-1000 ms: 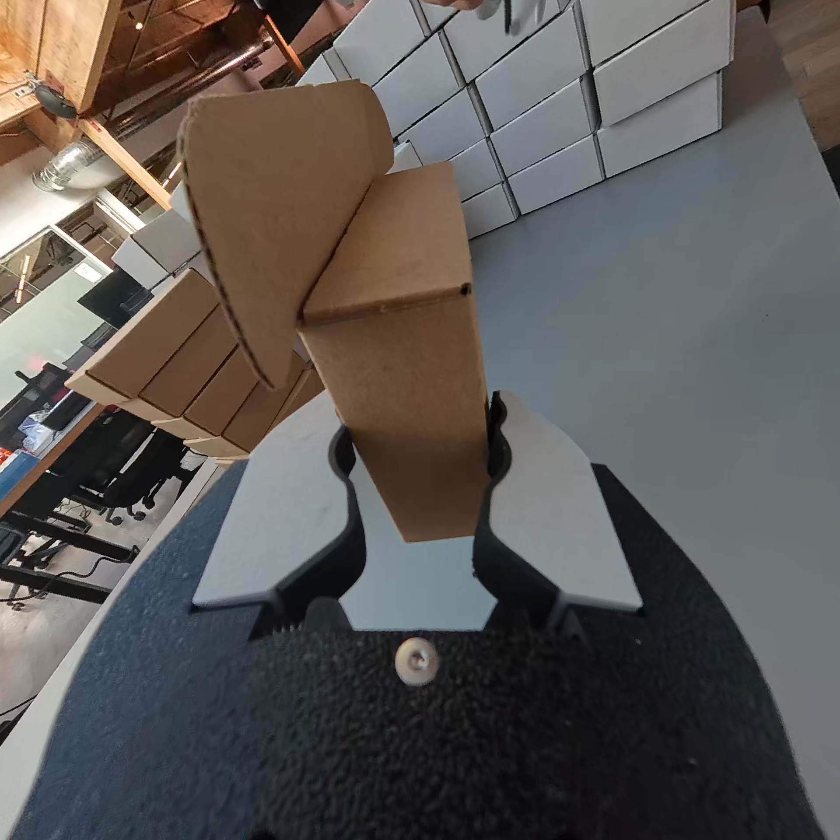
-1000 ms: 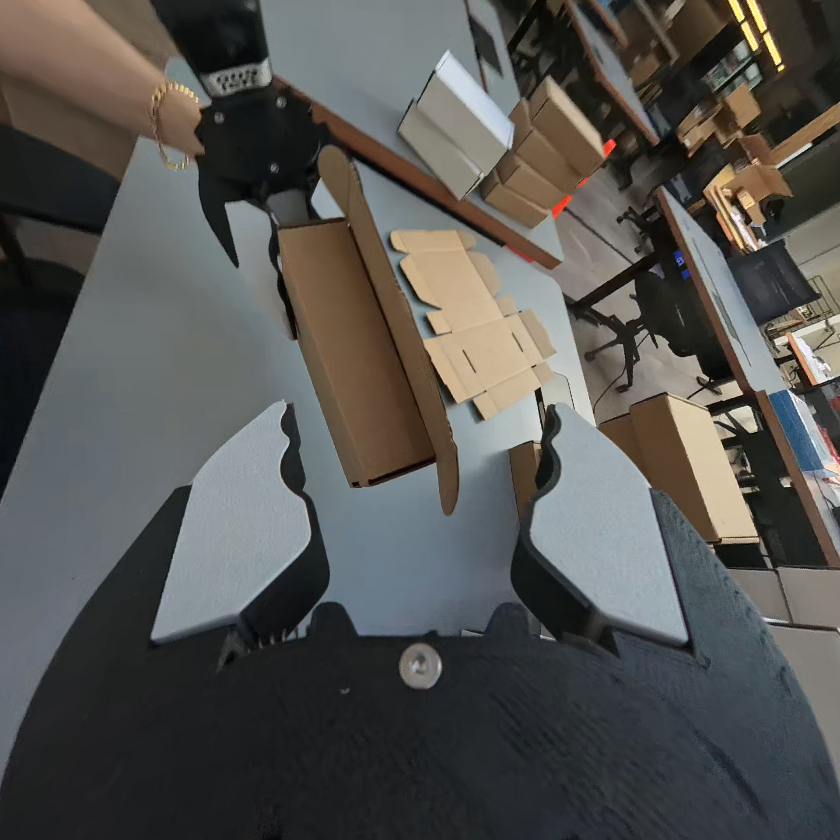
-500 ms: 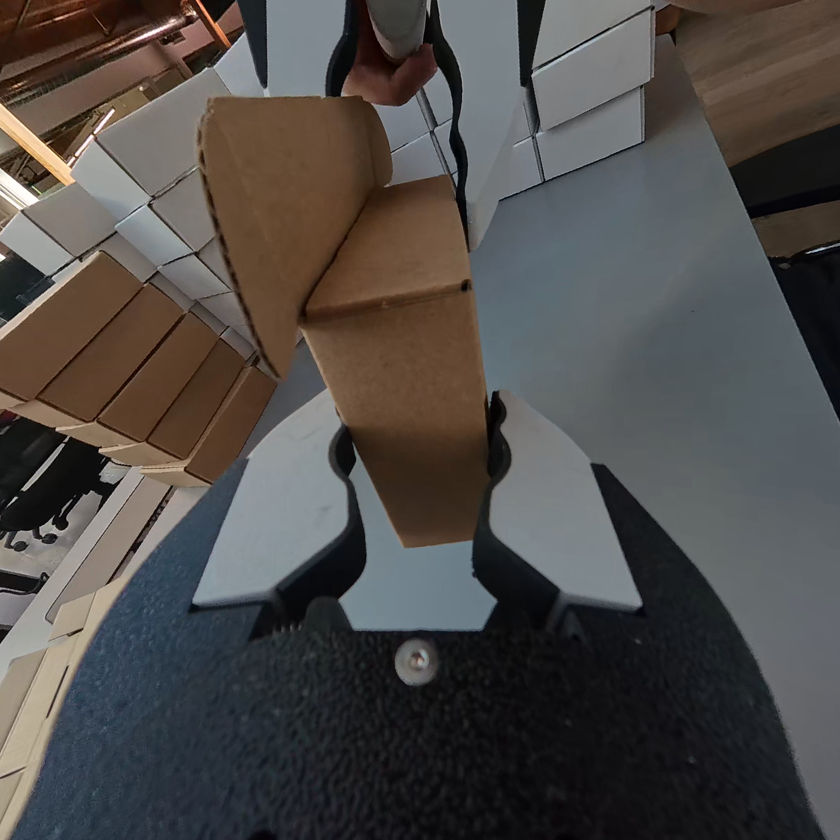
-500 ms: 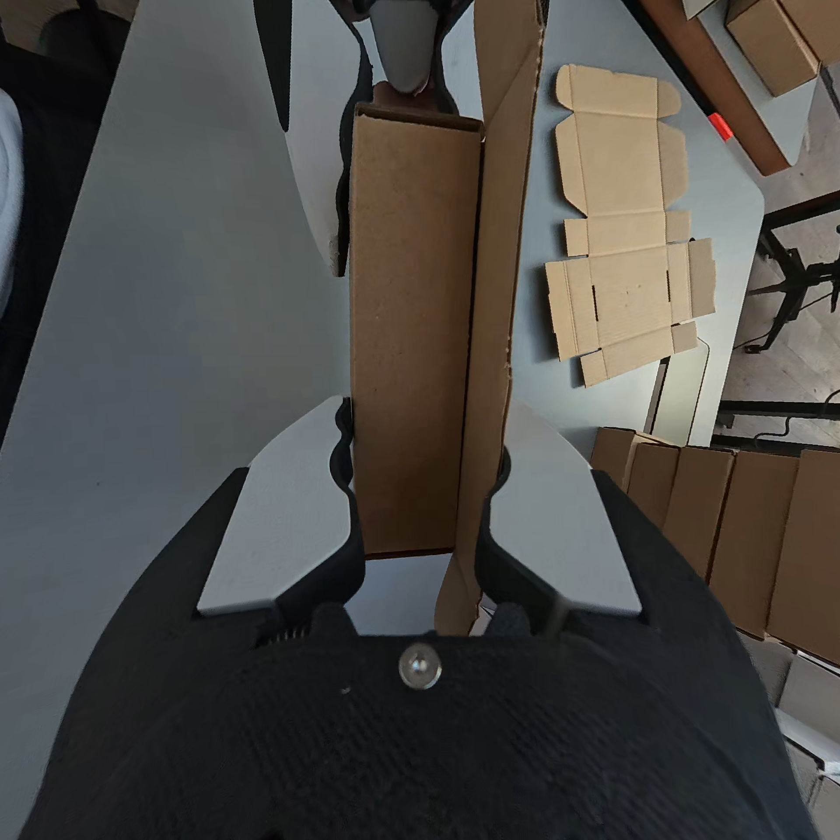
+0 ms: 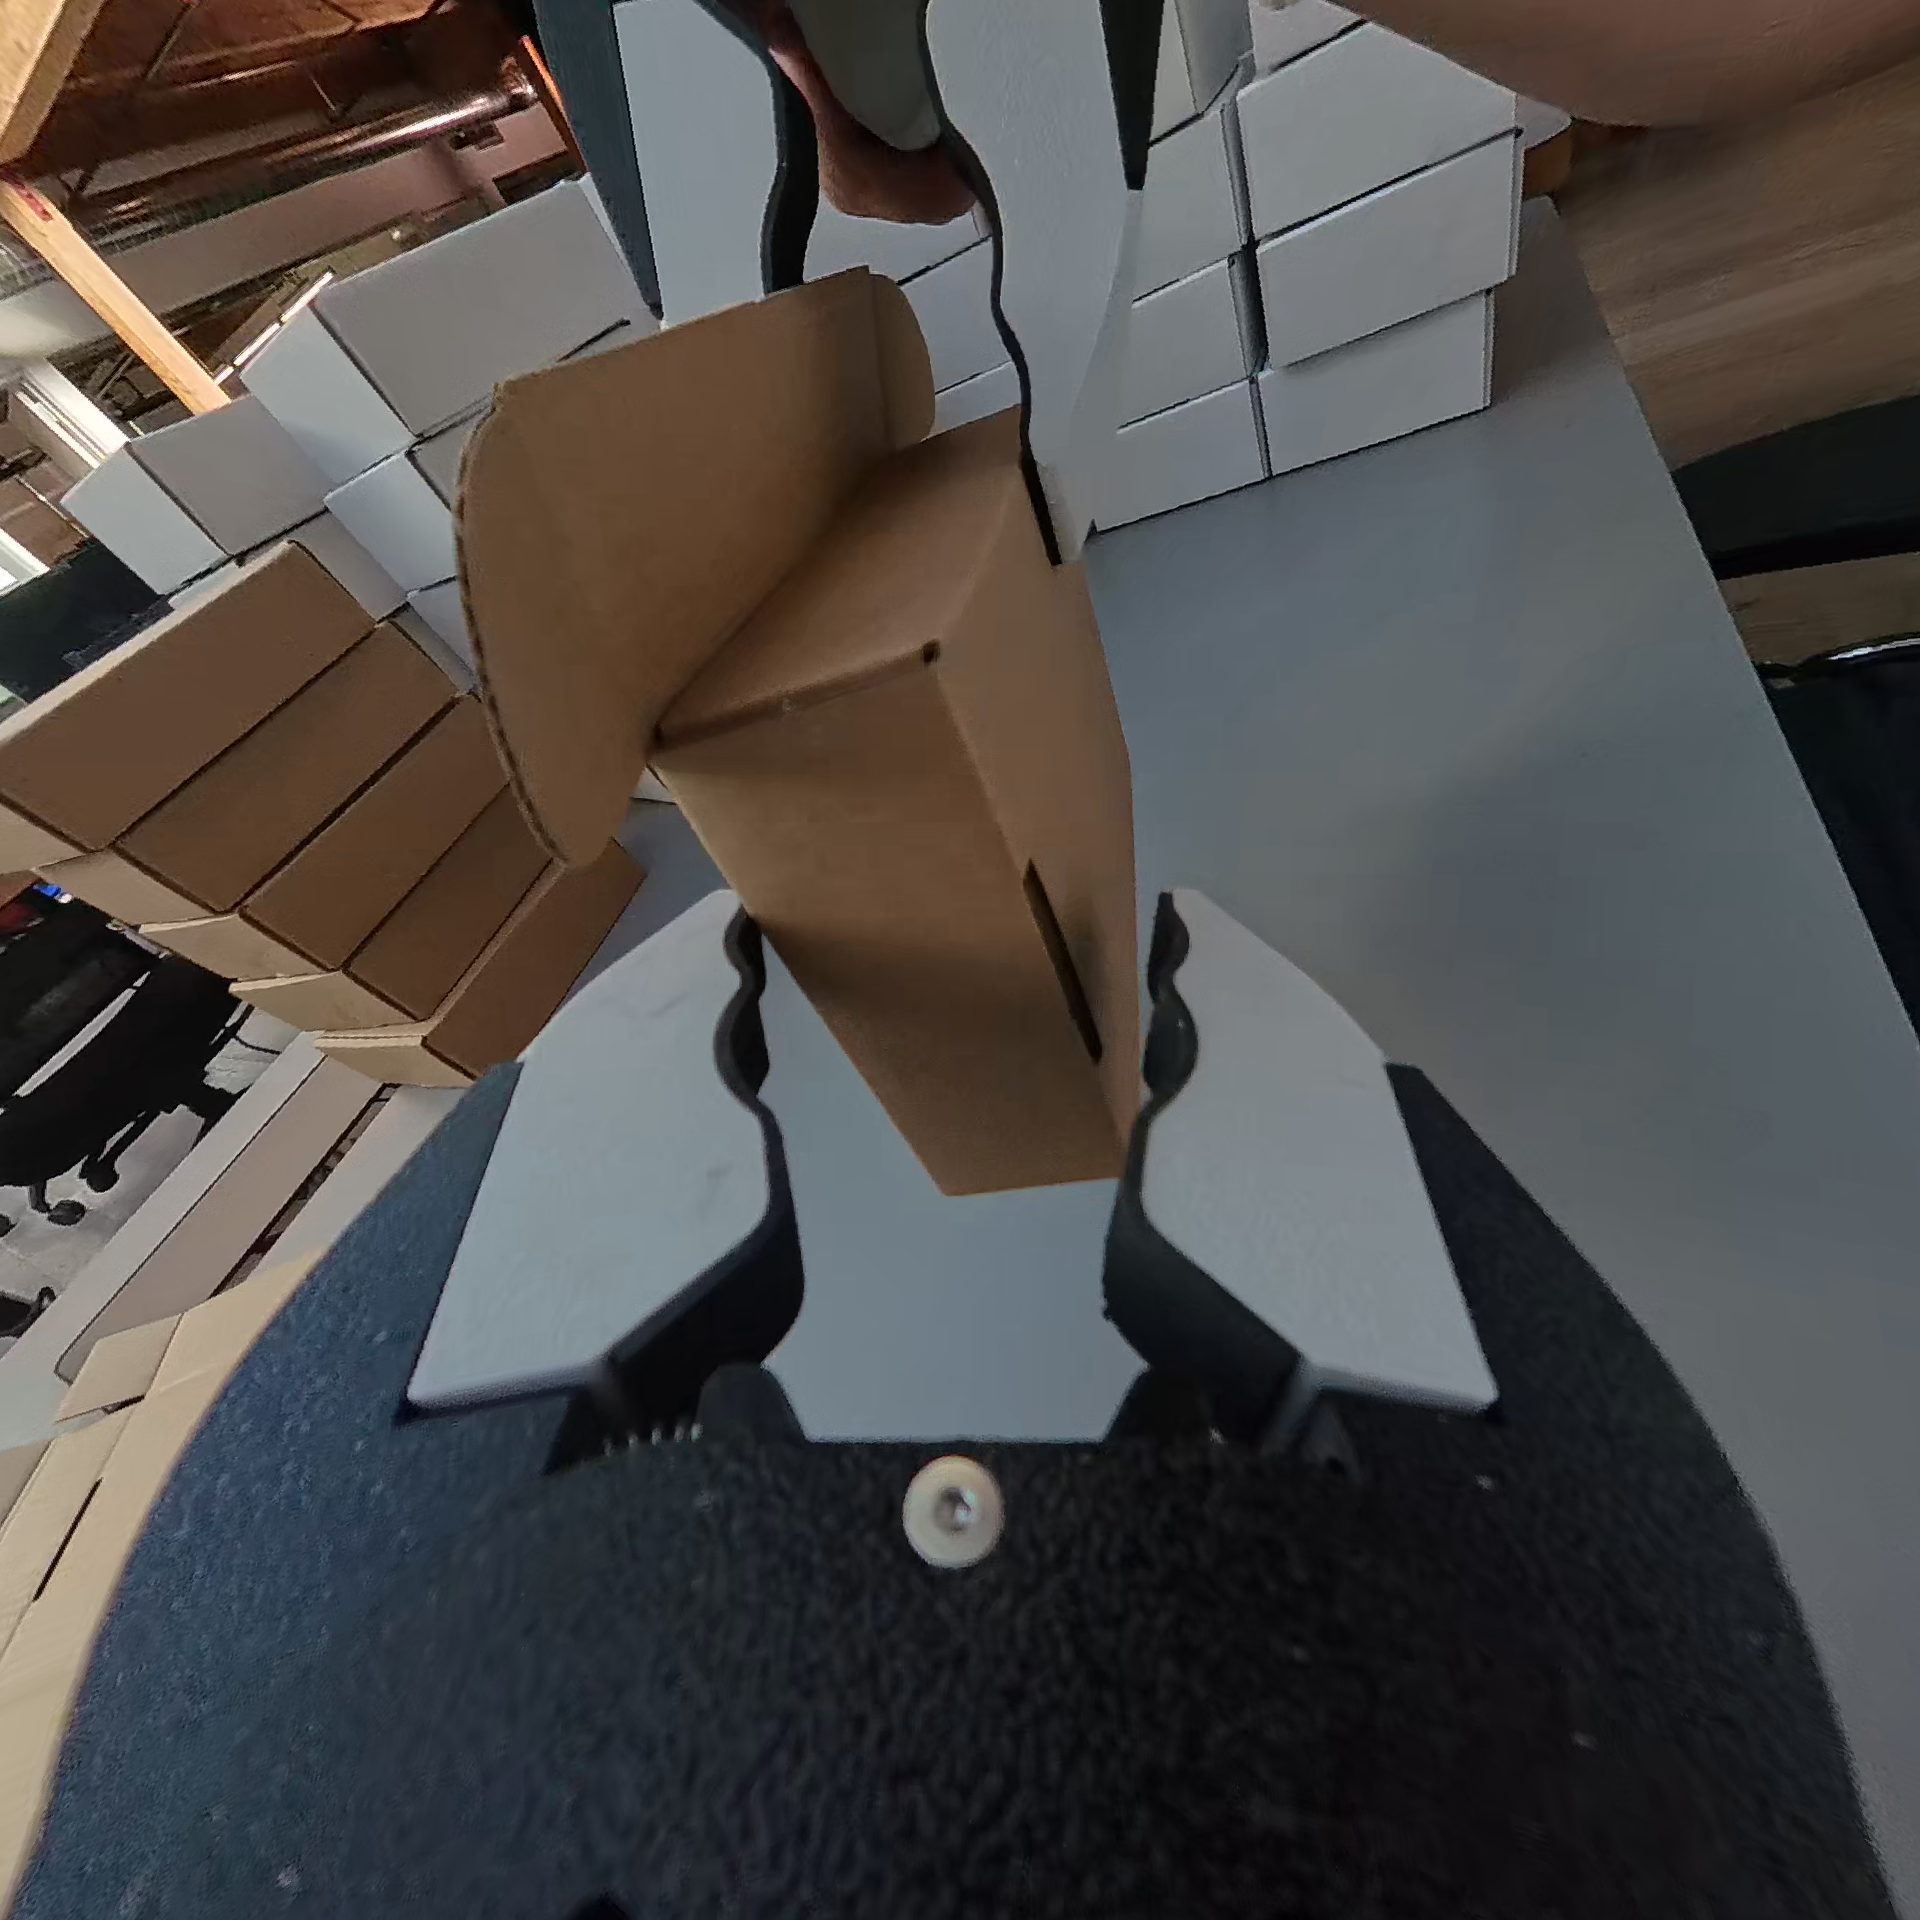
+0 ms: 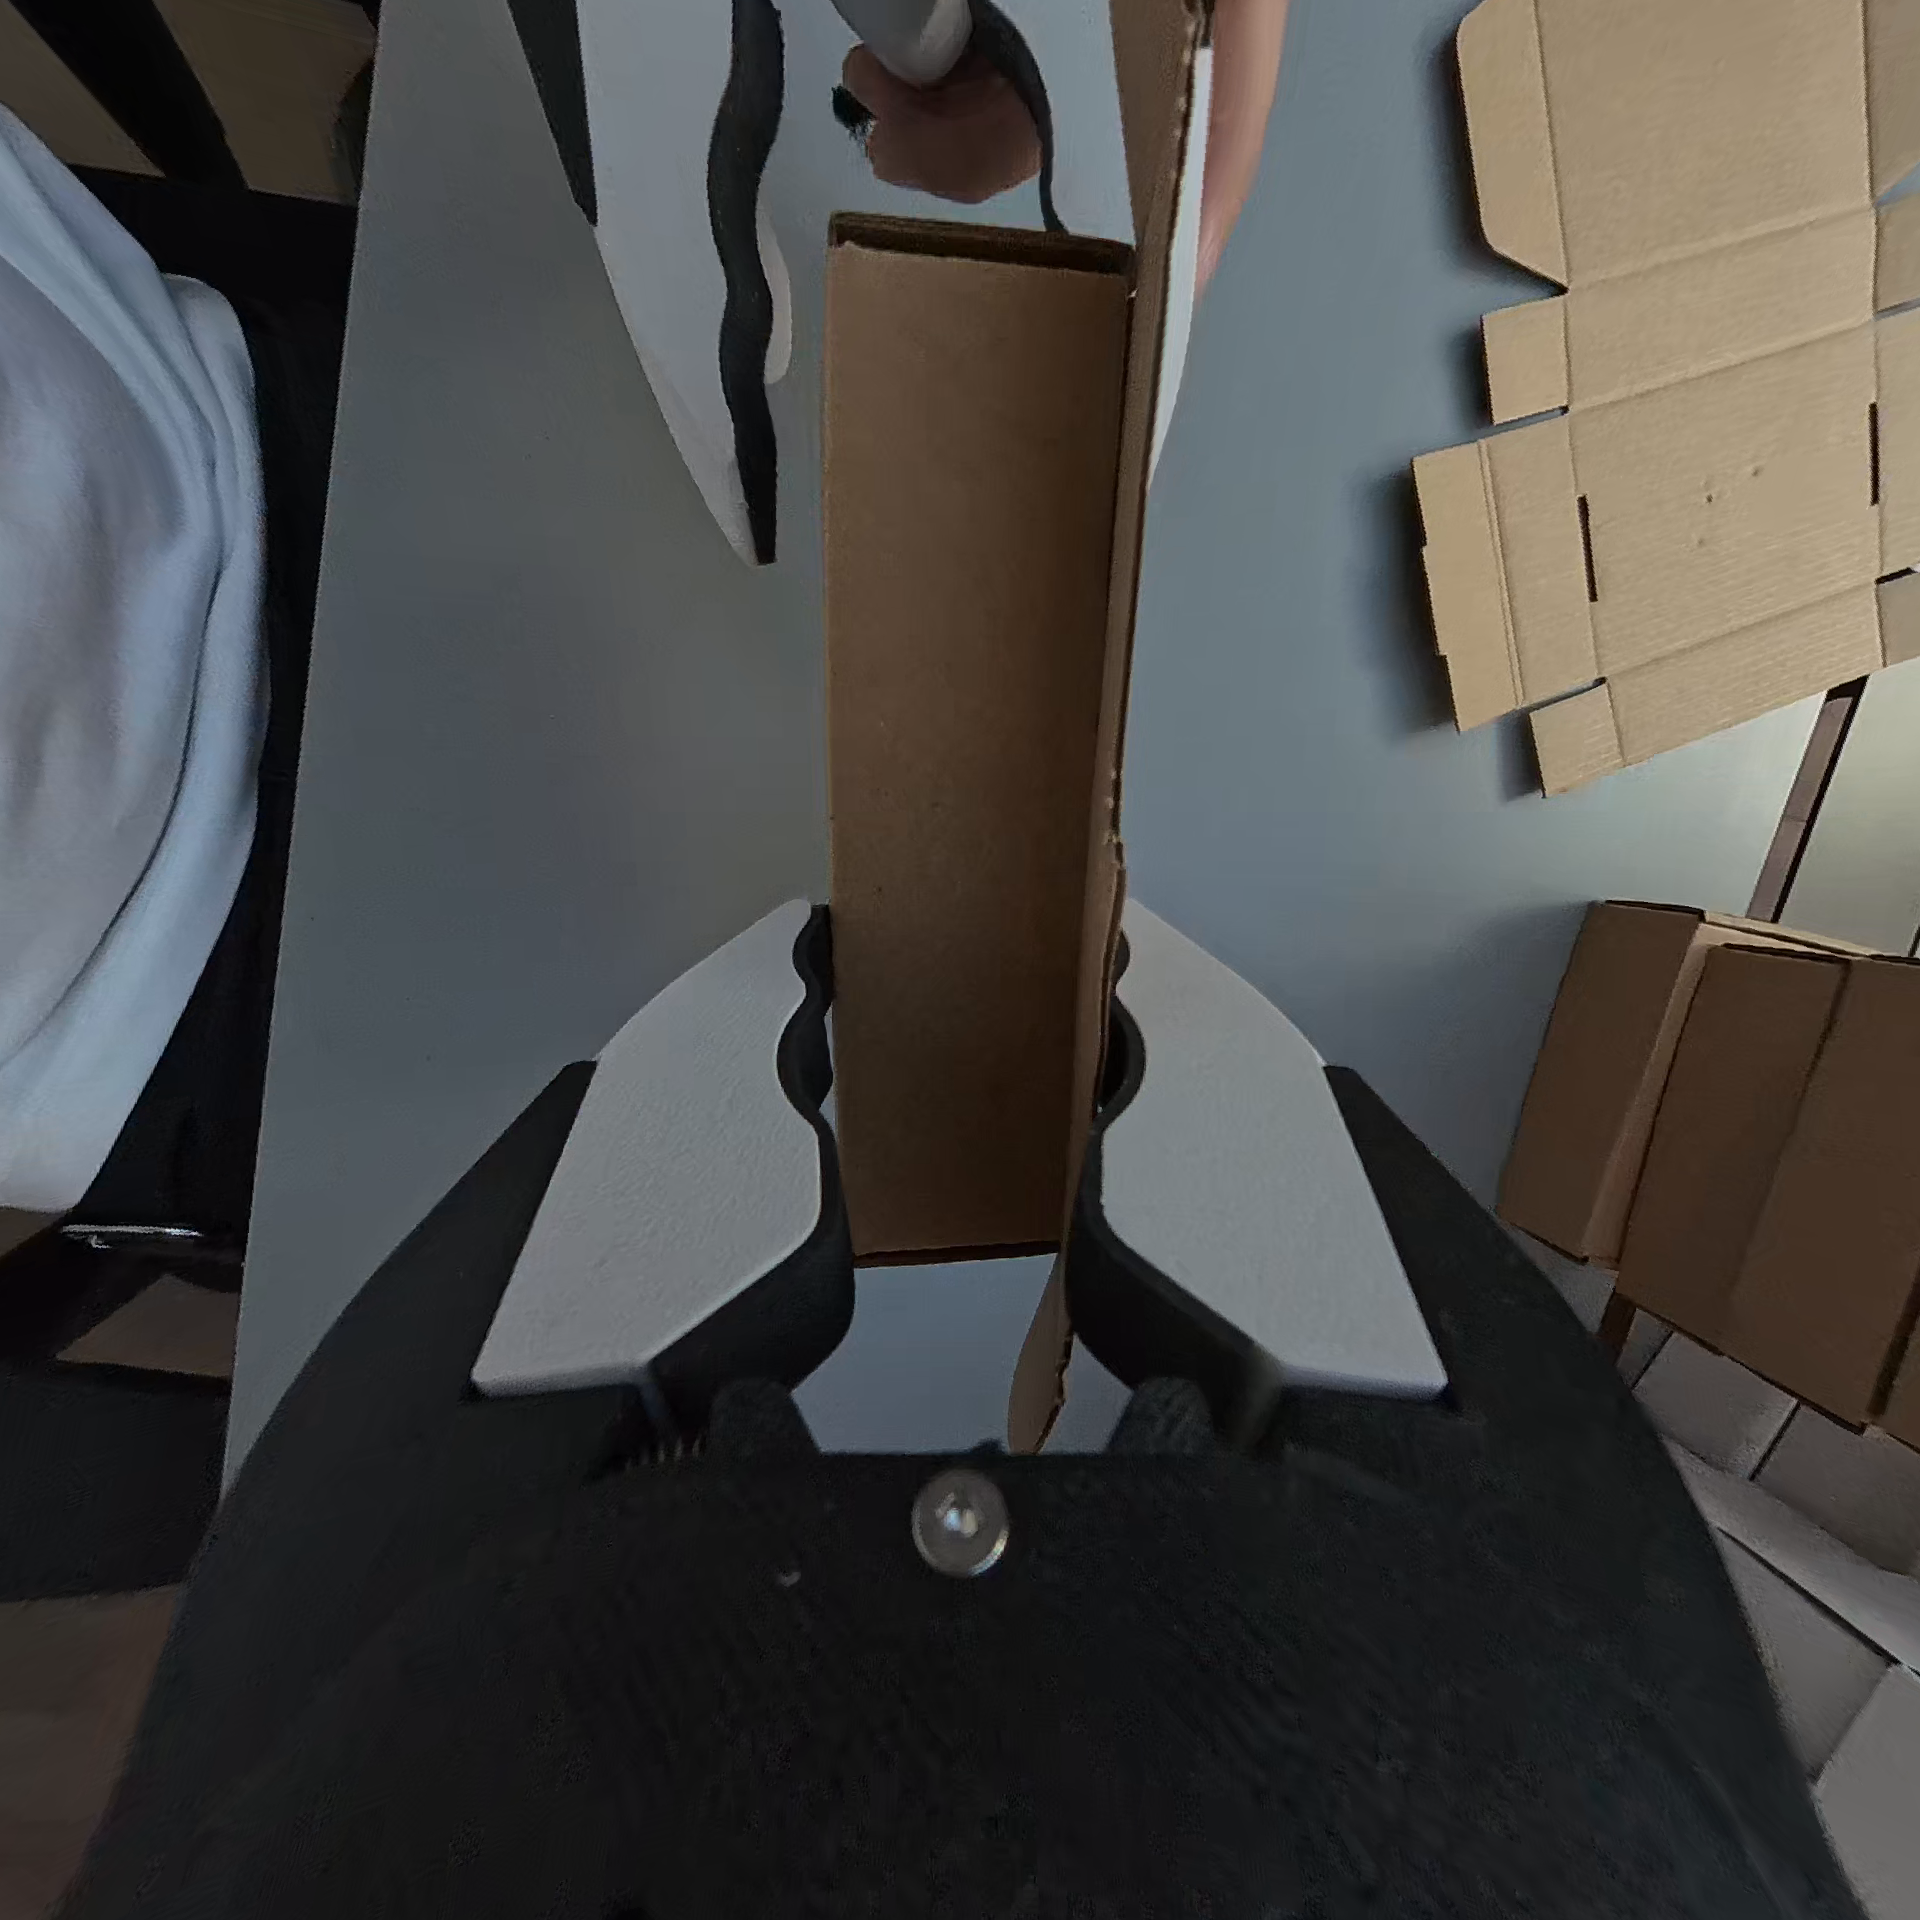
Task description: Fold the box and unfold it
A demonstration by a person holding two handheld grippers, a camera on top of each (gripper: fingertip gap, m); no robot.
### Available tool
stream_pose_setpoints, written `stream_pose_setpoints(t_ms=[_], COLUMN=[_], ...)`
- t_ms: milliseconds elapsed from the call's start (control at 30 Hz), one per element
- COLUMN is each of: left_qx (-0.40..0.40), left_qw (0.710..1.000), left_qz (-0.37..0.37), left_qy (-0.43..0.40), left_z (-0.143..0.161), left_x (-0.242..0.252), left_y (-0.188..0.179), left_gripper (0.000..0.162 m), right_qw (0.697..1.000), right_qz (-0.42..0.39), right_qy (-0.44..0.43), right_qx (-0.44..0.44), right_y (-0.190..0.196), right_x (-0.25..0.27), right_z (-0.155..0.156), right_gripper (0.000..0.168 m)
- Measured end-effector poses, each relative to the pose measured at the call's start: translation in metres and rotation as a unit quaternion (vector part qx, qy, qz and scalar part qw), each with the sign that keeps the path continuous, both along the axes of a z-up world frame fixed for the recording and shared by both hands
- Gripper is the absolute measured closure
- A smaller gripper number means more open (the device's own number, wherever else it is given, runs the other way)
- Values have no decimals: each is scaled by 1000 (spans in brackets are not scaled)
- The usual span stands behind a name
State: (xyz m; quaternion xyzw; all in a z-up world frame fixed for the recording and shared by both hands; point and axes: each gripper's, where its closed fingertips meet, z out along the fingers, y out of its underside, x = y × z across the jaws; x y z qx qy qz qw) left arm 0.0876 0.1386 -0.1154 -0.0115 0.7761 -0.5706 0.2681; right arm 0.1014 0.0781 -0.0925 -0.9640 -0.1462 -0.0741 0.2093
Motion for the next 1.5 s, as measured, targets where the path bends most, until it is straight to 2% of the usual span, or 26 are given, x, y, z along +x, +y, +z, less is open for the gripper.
stream_pose_setpoints(t_ms=[167,333,567,767,900,1033,1100,1433,1500], left_qx=[-33,-57,-50,-71,-81,-91,-97,-82,-78], left_qw=[999,996,992,986,983,979,979,980,981], left_qz=[26,60,104,109,110,103,99,95,101], left_qy=[8,23,42,99,120,148,152,154,146], left_z=[12,10,5,6,5,3,4,-2,-3], left_x=[4,12,28,42,52,61,64,70,71], left_y=[16,31,40,41,40,39,39,29,28], left_gripper=[86,88,93,98,110,116,127,150,159], right_qw=[998,995,993,994,995,995,995,995,995], right_qz=[-46,-86,-97,-89,-83,-82,-81,-78,-80], right_qy=[46,9,3,4,1,1,-1,1,1], right_qx=[-18,-41,-64,-60,-58,-58,-62,-66,-66], right_y=[-9,-14,-12,-9,-9,-9,-10,-10,-10], right_x=[13,44,54,51,51,51,52,53,53], right_z=[2,-17,-55,-61,-61,-61,-61,-61,-61], right_gripper=[120,120,120,120,120,120,120,119,120])
